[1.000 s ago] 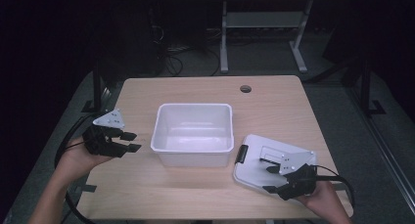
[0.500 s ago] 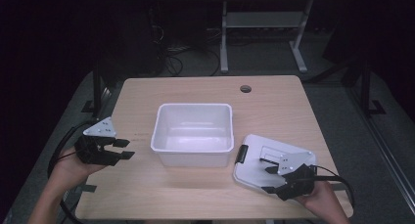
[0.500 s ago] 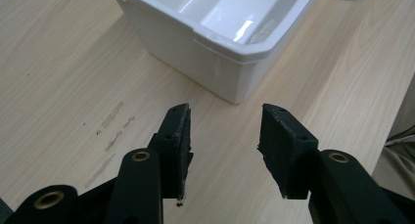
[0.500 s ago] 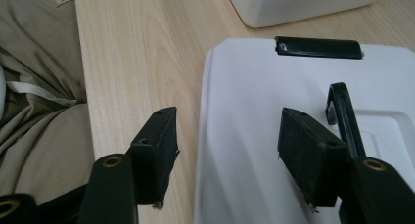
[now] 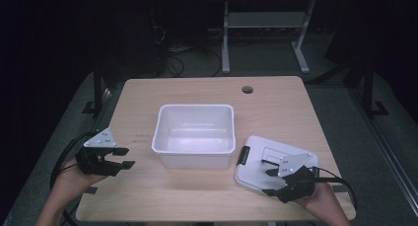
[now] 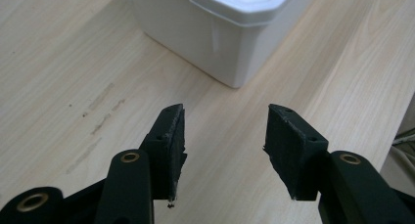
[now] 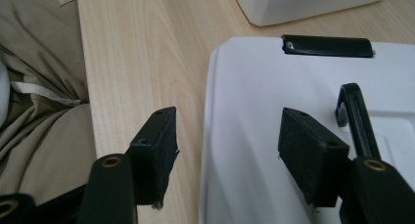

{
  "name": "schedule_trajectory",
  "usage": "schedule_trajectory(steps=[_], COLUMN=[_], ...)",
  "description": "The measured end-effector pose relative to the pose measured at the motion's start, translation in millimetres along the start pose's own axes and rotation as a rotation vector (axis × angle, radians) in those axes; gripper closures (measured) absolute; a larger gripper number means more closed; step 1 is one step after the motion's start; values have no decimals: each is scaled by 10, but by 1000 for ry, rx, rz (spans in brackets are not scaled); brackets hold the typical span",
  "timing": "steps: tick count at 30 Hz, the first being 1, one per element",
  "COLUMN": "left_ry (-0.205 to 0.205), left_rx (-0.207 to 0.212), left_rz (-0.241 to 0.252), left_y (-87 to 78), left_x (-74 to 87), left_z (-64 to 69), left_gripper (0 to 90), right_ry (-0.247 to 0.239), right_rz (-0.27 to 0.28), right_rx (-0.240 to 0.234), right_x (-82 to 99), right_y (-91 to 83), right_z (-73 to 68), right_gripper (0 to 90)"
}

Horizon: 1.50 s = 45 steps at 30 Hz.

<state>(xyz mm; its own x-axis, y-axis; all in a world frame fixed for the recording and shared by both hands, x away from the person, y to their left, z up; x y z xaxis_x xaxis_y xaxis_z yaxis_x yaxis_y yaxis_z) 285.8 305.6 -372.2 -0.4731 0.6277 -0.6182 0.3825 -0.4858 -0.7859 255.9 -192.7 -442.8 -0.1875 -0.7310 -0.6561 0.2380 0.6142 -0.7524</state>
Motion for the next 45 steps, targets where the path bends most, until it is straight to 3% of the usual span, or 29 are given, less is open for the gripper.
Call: schedule_trajectory(steps=[11,20,24,36,41,45], left_ry=[-48,-54,-34,-54,-59,-56], left_rx=[22,9,6,24,-1,3], left_rz=[28,29,33,8,11,8], left_y=[89,158,193,324,346,370], left_x=[175,256,278,408,444,447], left_z=[24,60,89,89,101,118], left_gripper=[420,383,357,323,290,290], right_ry=[3,1,5,-1,4,7], right_rz=[-9,-16,-19,-20,-25,-22], right_rx=[-8,-12,-15,-12,-12,-9], right_x=[5,17,21,25,30,34], right_y=[32,58,69,70,51,25], right_z=[-13,-16,-26,-45,-51,-59], right_gripper=[388,388,388,389,389,389])
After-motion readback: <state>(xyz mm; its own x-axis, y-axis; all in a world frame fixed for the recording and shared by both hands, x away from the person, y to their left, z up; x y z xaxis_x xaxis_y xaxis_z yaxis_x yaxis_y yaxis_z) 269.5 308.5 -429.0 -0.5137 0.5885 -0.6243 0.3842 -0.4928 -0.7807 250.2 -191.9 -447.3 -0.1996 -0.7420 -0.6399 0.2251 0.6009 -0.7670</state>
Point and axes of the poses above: each handheld gripper's, and its own axes: y roughly forward along the jaws, x roughly out of its underside, z roughly to its right, the point moved 3 cm from there along y, roughly forward along the jaws, and after that the axes turned 4 degrees about -y, right-handed, at the moved point
